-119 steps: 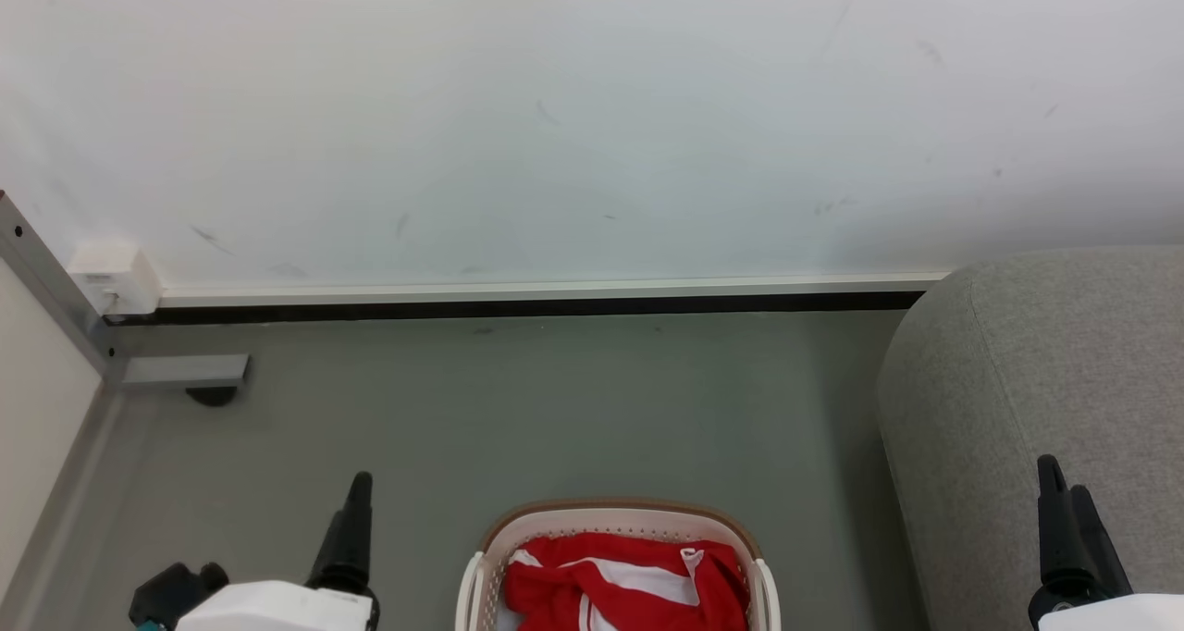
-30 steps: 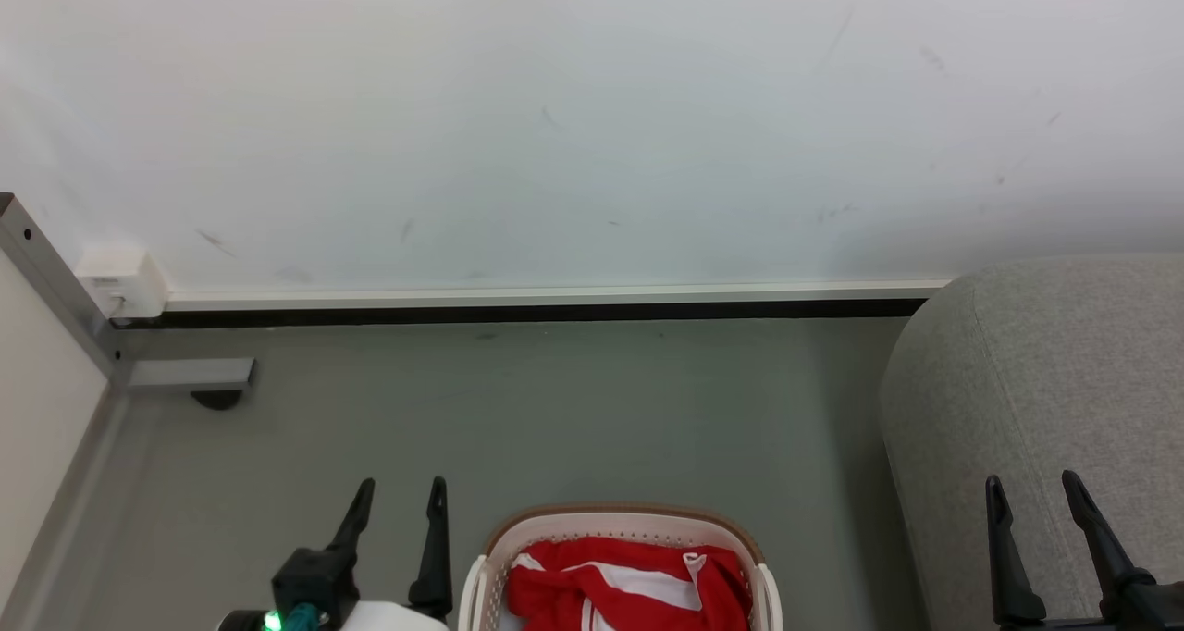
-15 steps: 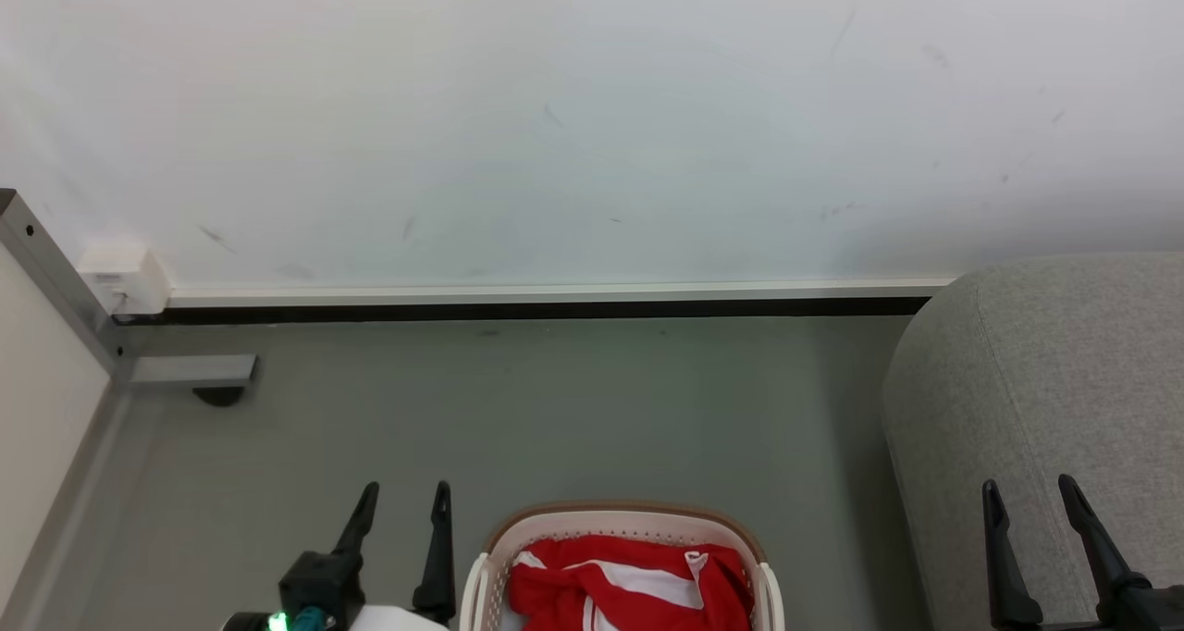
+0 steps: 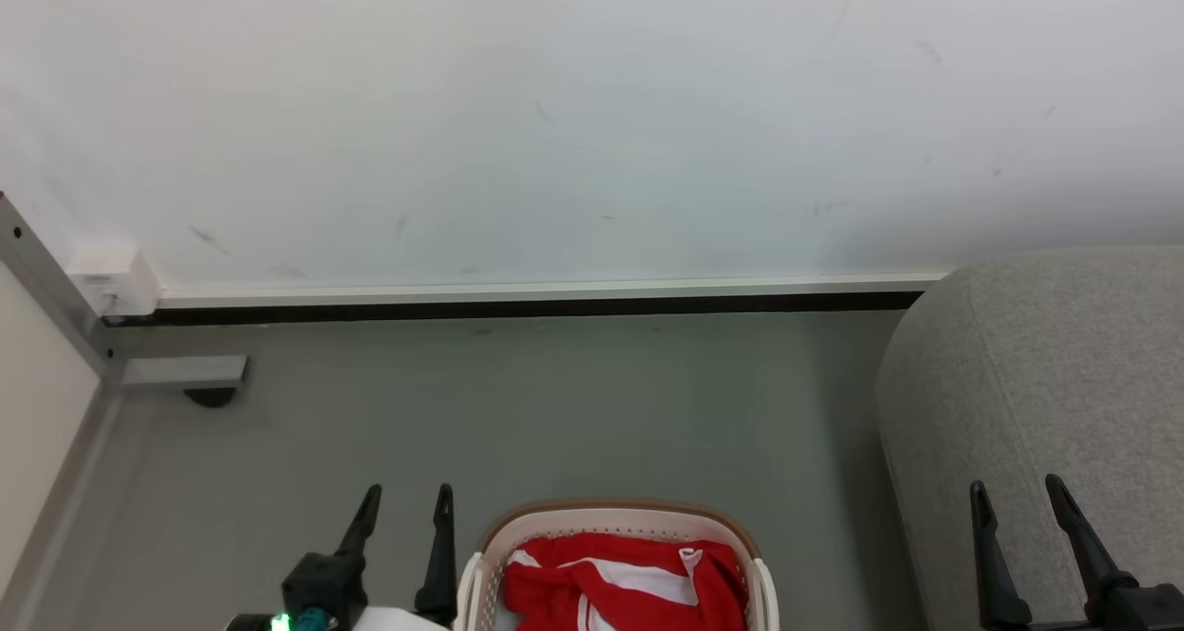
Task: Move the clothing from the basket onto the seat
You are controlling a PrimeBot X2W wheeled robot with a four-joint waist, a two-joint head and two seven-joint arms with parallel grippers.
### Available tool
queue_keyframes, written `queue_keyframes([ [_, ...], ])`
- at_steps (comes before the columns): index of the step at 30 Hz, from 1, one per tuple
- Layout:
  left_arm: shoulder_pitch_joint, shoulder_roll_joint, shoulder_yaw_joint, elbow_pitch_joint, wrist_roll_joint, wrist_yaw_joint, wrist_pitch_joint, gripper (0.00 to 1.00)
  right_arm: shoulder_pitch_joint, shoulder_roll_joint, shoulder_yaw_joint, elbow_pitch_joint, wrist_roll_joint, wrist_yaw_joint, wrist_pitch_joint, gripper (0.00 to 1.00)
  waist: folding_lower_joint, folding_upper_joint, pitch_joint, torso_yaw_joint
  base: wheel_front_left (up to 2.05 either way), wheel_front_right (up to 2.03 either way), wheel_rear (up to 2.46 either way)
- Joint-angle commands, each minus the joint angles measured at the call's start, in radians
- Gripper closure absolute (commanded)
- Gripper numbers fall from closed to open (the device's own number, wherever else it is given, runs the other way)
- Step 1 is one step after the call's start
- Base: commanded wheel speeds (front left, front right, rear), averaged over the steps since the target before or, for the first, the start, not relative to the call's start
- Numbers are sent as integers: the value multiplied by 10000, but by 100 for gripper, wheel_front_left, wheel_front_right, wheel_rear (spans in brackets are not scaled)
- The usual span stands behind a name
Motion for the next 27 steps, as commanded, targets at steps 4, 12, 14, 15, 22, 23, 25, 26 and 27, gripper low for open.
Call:
queue_keyframes([
  [4,-101,67,-11,81,86,-42,-11,0,-145,-55,113,-56,20,-21,-2,0,0,0,149,-229,0,0,0],
  [12,-907,173,-458,1048,561,-358,176,0,-705,-51,491,-535,164,-21,-2,0,0,0,1064,-997,0,0,0],
  [14,-1360,189,-706,1514,673,-531,504,0,-884,-51,605,-730,248,-22,-2,0,0,0,1437,-1238,0,0,0],
  [15,-1593,192,-825,1809,712,-663,709,0,-983,-49,640,-811,270,-21,-1,0,0,0,1609,-1356,0,0,0],
  [22,-3261,182,-1488,3656,1224,-845,2069,0,-1638,-46,1117,-1269,577,-21,-1,0,0,0,2810,-2135,0,0,0],
  [23,-3483,172,-1531,3900,1233,-834,2208,0,-1741,-46,1192,-1316,609,-21,-1,0,0,0,2992,-2240,0,0,0],
  [25,-3936,146,-1705,4359,1334,-866,2394,0,-1953,-46,1297,-1426,692,-21,0,0,0,0,3370,-2408,0,0,0],
  [26,-4137,133,-1778,4604,1351,-873,2480,0,-2050,-48,1314,-1490,743,-21,0,0,0,0,3559,-2470,0,0,0],
  [27,-4346,129,-1849,4840,1390,-871,2609,0,-2143,-46,1348,-1575,781,-21,0,0,0,0,3792,-2534,0,0,0],
])
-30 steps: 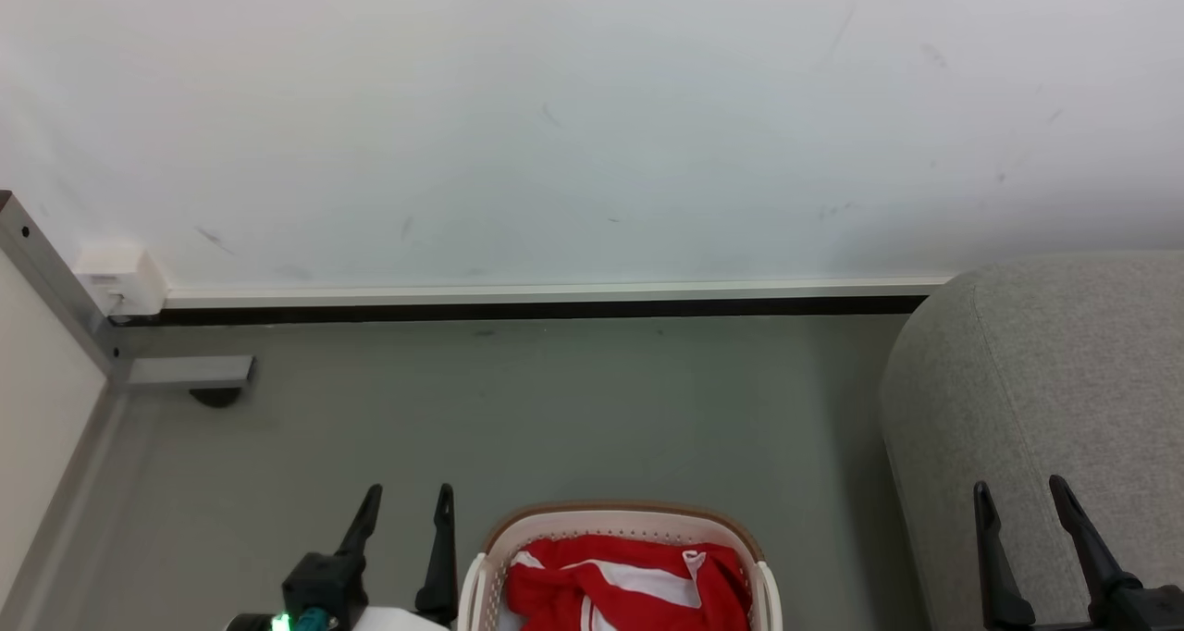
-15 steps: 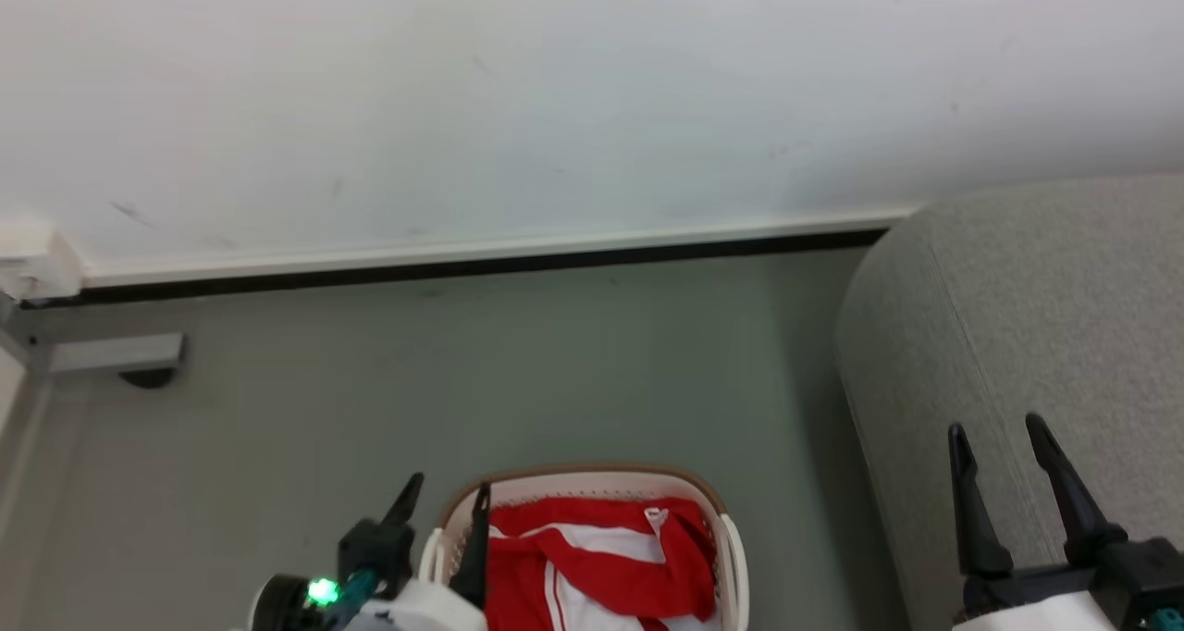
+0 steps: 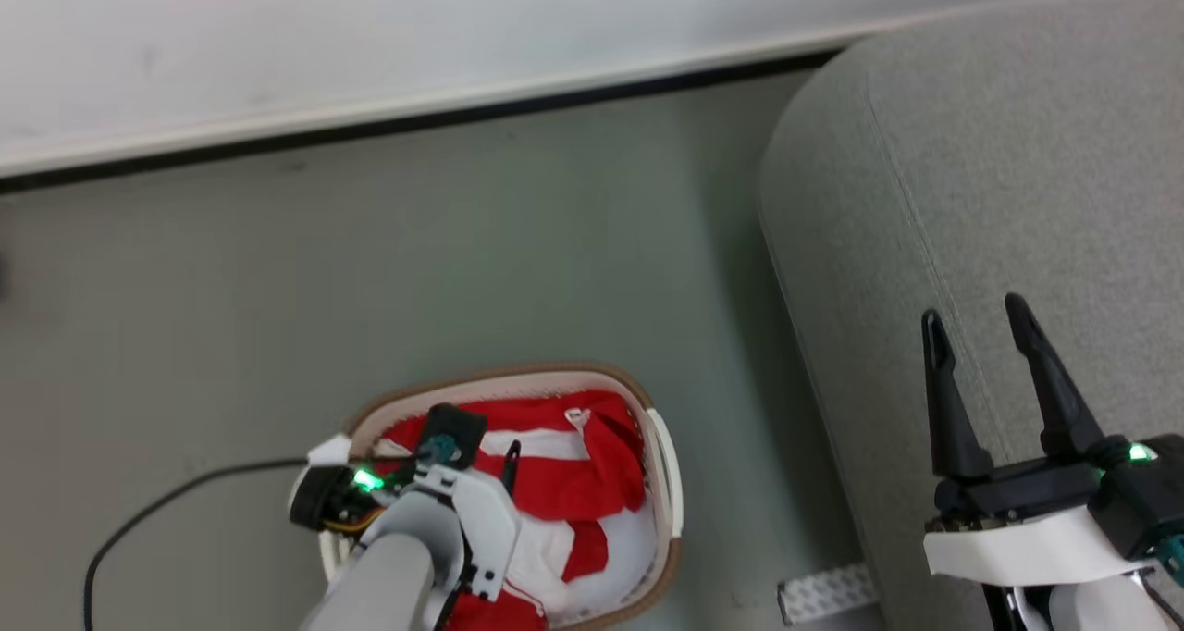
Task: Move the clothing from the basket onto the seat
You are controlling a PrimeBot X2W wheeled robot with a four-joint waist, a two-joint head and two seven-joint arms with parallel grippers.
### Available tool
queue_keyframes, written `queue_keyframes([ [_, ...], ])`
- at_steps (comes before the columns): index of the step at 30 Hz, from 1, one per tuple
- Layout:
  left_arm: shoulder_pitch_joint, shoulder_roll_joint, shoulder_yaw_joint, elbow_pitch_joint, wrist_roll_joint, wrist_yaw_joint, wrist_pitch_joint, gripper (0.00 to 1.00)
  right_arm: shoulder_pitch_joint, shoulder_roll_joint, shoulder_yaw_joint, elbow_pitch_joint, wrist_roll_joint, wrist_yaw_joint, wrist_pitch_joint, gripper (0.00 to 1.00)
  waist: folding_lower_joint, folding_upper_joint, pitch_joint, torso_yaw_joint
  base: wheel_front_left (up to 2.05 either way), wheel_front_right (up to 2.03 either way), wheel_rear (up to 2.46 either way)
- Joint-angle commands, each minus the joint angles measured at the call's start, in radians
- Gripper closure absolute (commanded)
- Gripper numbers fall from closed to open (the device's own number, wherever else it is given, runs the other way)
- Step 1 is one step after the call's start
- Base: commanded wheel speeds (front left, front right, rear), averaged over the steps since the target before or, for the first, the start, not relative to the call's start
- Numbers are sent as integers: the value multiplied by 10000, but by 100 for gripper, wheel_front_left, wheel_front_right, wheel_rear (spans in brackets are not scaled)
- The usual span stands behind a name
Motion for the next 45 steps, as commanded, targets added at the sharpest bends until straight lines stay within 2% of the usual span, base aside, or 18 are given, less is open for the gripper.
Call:
queue_keyframes([
  [1,-405,46,-109,371,124,-39,199,0,-271,-28,31,-161,84,-21,3,0,-2,-1,966,-513,0,0,0],
  [6,-1556,8,-310,1260,-102,-60,544,0,-965,-30,167,-537,243,-21,3,0,-2,-1,2346,-767,0,0,0],
  [15,-3316,-2,-950,2568,-352,-161,927,0,-1849,-23,202,-1182,120,-21,3,0,-2,-1,4377,-718,0,0,0],
  [20,-3941,-11,-1275,3055,-551,-136,872,0,-2084,-27,151,-1516,51,-21,3,0,-2,-1,5080,-721,0,0,0],
  [29,-5358,222,-1976,4247,134,240,1154,0,-2128,-23,390,-2671,303,-21,4,0,-2,-1,6551,-1076,0,0,0],
  [36,-5397,227,-2057,4820,-17,248,1193,0,-1535,-23,201,-3087,361,-21,4,0,-2,-1,6696,-1121,0,0,0],
  [38,-5382,293,-2098,4898,-40,220,1145,100,-1441,-25,87,-3142,416,-21,4,0,-2,-1,6684,-1150,0,0,0],
  [41,-5350,377,-2052,4933,-162,297,876,100,-1526,-22,-256,-3171,569,-21,4,0,-2,-1,6602,-1176,0,0,0],
  [45,-5094,240,-1900,4936,-494,326,427,100,-1468,-22,-427,-2945,408,-21,4,0,-2,-1,6000,-879,0,0,0],
])
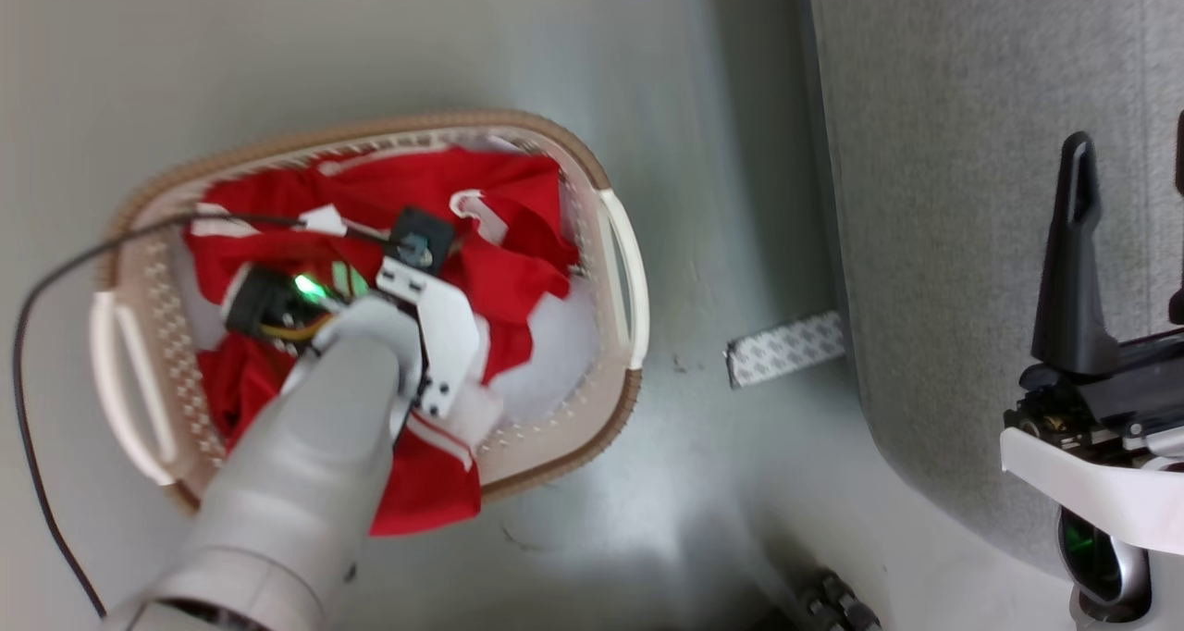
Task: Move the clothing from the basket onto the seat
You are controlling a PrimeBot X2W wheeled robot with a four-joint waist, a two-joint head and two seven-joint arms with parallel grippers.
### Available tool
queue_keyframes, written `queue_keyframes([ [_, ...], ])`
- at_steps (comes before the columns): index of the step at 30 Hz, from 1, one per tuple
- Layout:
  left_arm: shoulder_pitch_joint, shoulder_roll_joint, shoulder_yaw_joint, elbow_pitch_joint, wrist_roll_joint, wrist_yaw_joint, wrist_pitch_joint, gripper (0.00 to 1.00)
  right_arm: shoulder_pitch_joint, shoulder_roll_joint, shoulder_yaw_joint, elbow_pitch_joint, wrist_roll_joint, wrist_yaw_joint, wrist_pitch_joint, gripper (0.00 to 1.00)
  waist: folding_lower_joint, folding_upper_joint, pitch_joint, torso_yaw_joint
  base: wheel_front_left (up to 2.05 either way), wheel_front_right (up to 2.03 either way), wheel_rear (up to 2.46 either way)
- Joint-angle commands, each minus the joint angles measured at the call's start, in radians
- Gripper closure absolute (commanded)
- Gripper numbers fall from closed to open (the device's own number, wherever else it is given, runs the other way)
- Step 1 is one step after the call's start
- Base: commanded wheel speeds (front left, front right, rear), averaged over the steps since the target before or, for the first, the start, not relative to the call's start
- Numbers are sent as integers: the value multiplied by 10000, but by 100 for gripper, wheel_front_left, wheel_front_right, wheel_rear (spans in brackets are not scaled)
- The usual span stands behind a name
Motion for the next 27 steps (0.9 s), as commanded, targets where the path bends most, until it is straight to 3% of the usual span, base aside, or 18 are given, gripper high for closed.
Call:
queue_keyframes([
  [1,360,-32,131,94,-322,22,-294,100,110,-13,-51,143,-144,-22,4,0,-1,0,-637,347,0,0,0],
  [9,1605,-249,413,-378,-1515,-344,-1503,100,632,-20,-190,842,-407,-21,4,0,-1,0,-2962,1232,0,0,0],
  [14,2762,-258,98,-1229,-2484,-627,-1752,100,1305,-21,-266,1308,-581,-21,4,0,-1,0,-4556,1705,0,0,0],
  [27,4615,-253,-278,-3126,-4288,-271,-2259,100,3131,-21,-350,2183,-629,-21,4,0,-1,0,-7682,2356,0,0,0],
])
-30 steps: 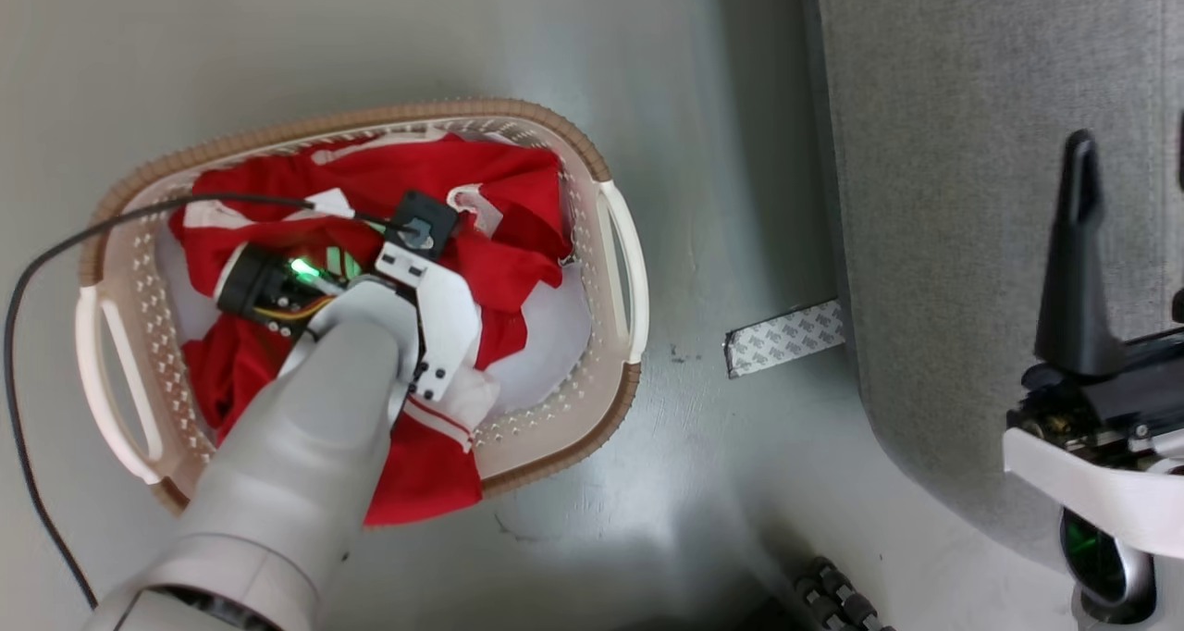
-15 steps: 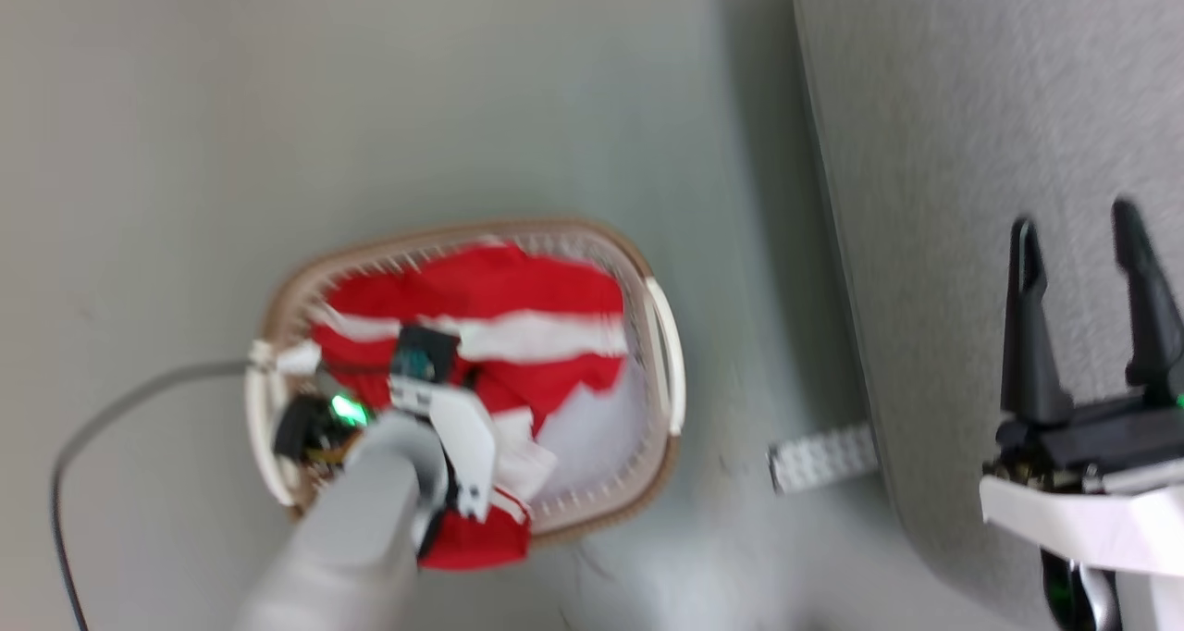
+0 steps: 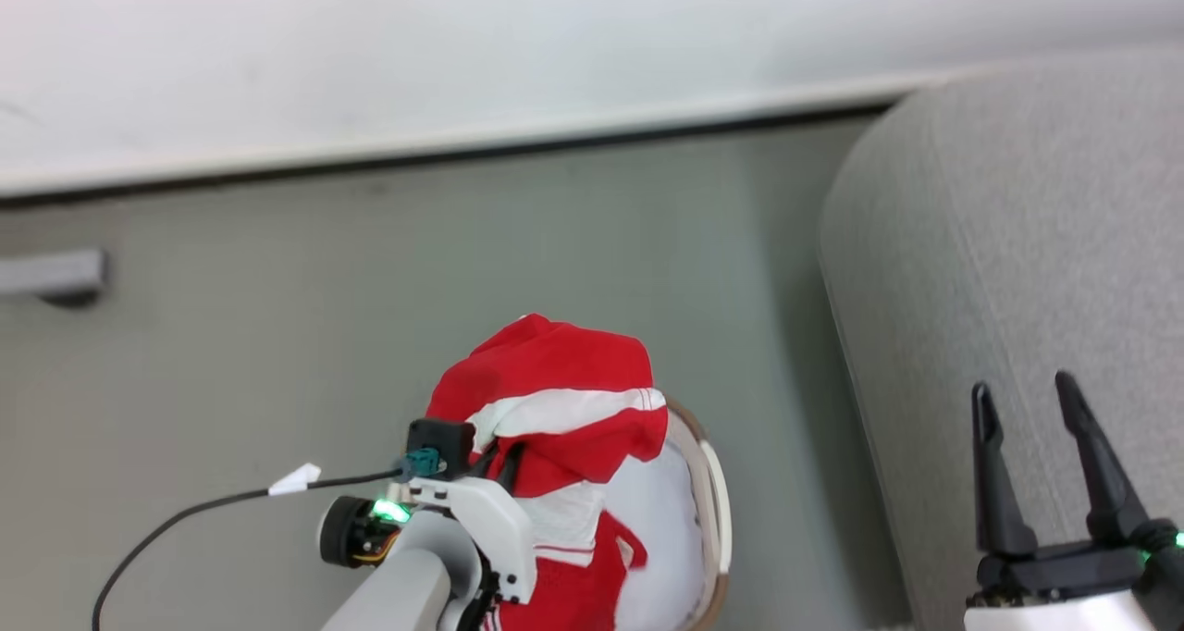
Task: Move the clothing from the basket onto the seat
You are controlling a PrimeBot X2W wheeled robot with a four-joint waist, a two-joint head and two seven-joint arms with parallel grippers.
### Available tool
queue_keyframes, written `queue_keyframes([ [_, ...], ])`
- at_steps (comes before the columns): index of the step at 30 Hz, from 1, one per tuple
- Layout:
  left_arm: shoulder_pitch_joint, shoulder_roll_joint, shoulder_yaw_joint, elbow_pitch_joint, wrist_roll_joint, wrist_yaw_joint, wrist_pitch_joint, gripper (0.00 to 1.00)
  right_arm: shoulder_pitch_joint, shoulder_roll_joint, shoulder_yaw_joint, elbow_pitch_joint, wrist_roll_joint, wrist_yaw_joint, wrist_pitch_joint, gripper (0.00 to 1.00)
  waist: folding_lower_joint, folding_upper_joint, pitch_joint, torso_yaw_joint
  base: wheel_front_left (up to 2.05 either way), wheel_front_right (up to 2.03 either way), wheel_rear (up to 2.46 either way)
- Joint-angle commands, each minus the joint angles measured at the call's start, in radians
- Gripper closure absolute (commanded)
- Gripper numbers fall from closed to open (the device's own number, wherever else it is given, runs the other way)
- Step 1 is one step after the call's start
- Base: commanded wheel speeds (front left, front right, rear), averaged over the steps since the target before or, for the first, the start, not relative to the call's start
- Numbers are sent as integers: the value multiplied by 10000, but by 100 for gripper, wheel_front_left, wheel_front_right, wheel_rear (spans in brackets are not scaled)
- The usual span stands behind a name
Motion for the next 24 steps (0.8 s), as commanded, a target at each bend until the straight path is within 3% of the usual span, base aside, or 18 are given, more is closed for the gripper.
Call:
queue_keyframes([
  [1,190,21,46,-225,-139,56,-83,100,239,-31,31,95,-65,-21,4,0,3,0,-1045,406,0,0,0],
  [10,517,210,277,-1996,-442,378,82,100,793,-30,206,379,-213,-21,4,0,3,0,-1985,513,0,0,0],
  [24,1078,1259,418,-6862,-402,1310,1738,100,1075,-321,993,129,-395,-21,4,0,3,0,-2804,327,0,0,0],
])
